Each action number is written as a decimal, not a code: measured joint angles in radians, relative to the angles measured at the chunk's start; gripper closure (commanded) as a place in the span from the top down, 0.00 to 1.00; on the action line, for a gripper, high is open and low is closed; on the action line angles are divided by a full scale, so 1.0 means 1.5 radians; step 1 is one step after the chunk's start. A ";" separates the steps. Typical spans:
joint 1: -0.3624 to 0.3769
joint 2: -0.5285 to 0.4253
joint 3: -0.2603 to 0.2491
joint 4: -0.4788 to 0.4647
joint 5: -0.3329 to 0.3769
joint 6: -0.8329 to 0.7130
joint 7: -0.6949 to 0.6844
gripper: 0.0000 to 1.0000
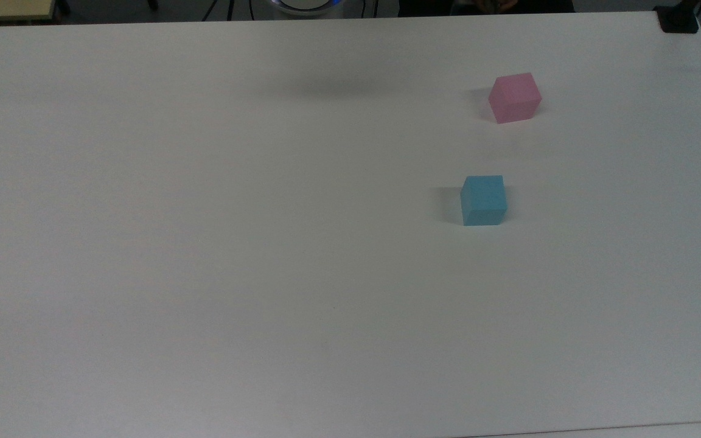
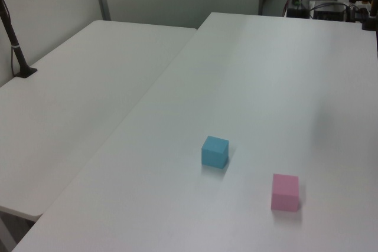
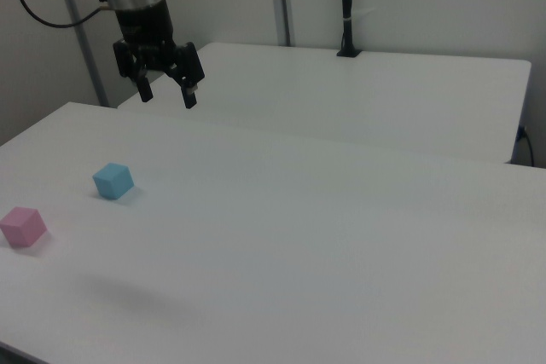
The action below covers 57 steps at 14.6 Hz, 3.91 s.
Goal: Put blue cube on pink cube
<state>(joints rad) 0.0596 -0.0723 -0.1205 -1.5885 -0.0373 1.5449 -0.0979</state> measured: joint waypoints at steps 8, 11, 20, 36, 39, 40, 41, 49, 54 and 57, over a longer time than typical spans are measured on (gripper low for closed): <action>0.008 0.009 0.000 -0.003 0.009 0.005 0.000 0.96; 0.008 0.009 0.000 -0.005 0.020 0.007 0.003 0.97; 0.075 0.052 0.077 -0.098 0.041 0.161 0.231 1.00; 0.166 0.251 0.133 -0.081 -0.017 0.386 0.450 1.00; 0.219 0.261 0.137 -0.066 -0.058 0.386 0.469 1.00; 0.230 0.264 0.137 -0.065 -0.069 0.386 0.482 1.00; 0.242 0.269 0.137 -0.065 -0.086 0.386 0.501 1.00; 0.272 0.373 0.141 -0.007 -0.169 0.386 0.595 1.00; 0.271 0.389 0.154 0.015 -0.169 0.386 0.596 1.00; 0.271 0.397 0.162 0.015 -0.169 0.386 0.597 1.00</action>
<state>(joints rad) 0.4664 0.5232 0.1221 -1.5661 -0.2908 2.1240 0.7973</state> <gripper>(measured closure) 0.000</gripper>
